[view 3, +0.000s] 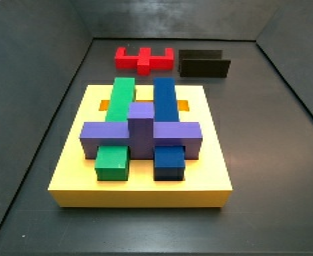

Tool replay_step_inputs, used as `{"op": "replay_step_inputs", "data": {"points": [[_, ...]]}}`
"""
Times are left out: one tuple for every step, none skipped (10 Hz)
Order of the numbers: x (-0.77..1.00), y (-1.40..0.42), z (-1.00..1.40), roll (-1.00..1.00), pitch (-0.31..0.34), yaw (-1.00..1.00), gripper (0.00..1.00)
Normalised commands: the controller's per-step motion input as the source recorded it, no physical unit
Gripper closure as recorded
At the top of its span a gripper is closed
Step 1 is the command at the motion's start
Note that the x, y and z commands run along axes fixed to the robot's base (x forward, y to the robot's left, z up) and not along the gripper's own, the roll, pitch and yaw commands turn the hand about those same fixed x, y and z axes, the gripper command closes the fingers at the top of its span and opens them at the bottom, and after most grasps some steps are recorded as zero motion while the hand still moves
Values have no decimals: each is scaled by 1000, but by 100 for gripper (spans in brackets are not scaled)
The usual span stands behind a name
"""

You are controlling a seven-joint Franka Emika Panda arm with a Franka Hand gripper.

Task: Pick up the red object. Move up. Place the red object on the fixture. Regrasp the red object. Move to above the board. Insert the red object.
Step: Pick up the red object.

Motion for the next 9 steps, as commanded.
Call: {"op": "replay_step_inputs", "data": {"points": [[0, 14, 0, -14, 0, 0, 0], [0, -6, -69, 0, -7, 0, 0], [-37, -126, -366, -93, -77, 0, 0], [-257, -406, -674, -86, -171, 0, 0], [-214, -571, -777, -43, -136, 0, 0], [-266, -543, -909, 0, -121, 0, 0], [-260, -351, -997, 0, -123, 0, 0], [-111, -160, -1000, 19, -84, 0, 0], [0, -69, -1000, 46, 0, 0, 0]]}}
